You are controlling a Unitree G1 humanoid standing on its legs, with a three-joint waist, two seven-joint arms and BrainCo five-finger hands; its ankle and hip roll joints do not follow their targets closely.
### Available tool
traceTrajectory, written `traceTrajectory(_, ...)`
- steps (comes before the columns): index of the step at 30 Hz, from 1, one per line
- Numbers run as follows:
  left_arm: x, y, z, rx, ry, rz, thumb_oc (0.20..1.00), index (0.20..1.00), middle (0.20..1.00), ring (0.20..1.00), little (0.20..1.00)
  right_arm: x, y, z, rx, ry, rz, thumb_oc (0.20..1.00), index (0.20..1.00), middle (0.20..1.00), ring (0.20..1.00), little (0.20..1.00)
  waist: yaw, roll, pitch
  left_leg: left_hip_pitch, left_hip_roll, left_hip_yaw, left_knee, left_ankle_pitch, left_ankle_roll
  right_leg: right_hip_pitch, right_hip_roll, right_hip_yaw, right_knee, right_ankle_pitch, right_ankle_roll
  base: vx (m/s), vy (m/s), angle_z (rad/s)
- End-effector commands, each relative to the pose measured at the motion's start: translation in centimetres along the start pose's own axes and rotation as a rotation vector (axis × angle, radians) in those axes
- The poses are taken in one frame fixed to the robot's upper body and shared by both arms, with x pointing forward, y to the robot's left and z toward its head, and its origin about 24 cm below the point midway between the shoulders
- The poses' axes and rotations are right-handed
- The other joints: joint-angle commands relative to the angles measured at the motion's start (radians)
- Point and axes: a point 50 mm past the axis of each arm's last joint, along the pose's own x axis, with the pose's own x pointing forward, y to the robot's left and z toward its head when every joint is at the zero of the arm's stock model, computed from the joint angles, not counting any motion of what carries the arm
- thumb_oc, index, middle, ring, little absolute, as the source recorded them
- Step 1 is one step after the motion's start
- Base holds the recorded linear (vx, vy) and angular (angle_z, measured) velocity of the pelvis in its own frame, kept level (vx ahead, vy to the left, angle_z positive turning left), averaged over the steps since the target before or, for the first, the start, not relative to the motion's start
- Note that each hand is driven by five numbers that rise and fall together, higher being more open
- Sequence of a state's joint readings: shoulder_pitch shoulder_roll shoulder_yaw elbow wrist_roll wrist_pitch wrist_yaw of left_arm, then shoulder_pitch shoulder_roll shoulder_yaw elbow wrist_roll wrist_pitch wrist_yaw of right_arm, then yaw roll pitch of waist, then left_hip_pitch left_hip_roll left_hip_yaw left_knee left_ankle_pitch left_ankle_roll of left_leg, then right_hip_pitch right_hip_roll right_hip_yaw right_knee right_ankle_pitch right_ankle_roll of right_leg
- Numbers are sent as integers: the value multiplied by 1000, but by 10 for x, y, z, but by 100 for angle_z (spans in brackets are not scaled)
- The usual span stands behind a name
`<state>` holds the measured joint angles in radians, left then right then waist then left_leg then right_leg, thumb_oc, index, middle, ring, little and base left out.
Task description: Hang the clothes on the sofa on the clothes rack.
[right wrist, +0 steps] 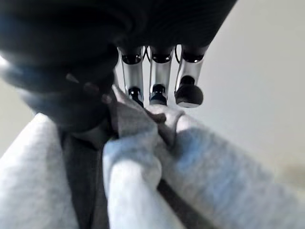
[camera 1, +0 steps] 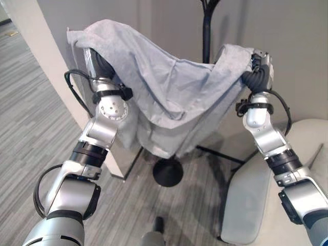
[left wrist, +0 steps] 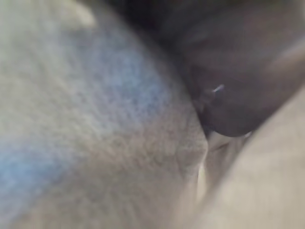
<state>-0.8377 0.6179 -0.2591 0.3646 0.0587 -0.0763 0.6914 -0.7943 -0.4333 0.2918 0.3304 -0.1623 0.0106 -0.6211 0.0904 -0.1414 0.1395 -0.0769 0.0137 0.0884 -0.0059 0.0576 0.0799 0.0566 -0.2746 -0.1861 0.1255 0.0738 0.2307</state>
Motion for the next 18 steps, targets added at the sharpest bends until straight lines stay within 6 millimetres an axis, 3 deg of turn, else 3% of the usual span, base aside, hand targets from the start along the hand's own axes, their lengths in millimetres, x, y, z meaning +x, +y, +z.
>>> traceTrajectory(1,10,-2,20,-34,-98,3,200,200,200,200,200,21,-27,6,-90,-98,-70,200,200,200,200,200,13,36,-85,3,14,-5,-9,-53,-148,-93,59,-7,-47,-30,-18,79,-1,-1)
traceTrajectory(4,13,-6,27,-53,-110,5,200,200,200,200,200,28,-31,14,-89,-123,-96,200,200,200,200,200,-9,53,-60,20,9,-23,-24,-56,-147,-172,82,36,-117,17,3,84,-32,22)
traceTrajectory(6,15,-9,35,-78,-135,16,200,200,200,200,200,33,-33,23,-76,-156,-123,200,200,200,200,200,-35,81,-27,51,18,-43,-24,-73,-154,-260,90,91,-161,45,17,154,-80,40)
traceTrajectory(8,15,-11,42,-102,-158,14,200,200,200,200,200,34,-37,26,-66,-171,-143,200,200,200,200,200,-50,68,-19,72,12,-80,-18,-100,-166,-257,87,149,-173,63,26,239,-239,53)
traceTrajectory(11,14,-14,43,-106,-156,8,200,200,200,200,200,34,-40,27,-64,-171,-152,200,200,200,200,200,-57,51,-28,88,15,-92,-22,-112,-173,-228,75,134,-181,84,31,205,-287,101)
traceTrajectory(15,11,-8,41,-107,-155,24,200,200,200,200,200,26,-46,31,-40,-223,-161,200,200,200,200,200,-88,36,-94,134,159,-133,-42,-122,-236,-139,157,36,-213,42,26,328,-558,44)
traceTrajectory(18,6,-7,36,-129,-125,36,200,200,200,200,200,25,-48,30,-26,-219,-161,200,200,200,200,200,-99,42,-94,89,177,-95,10,-92,-240,-104,161,5,-213,1,11,134,-262,27)
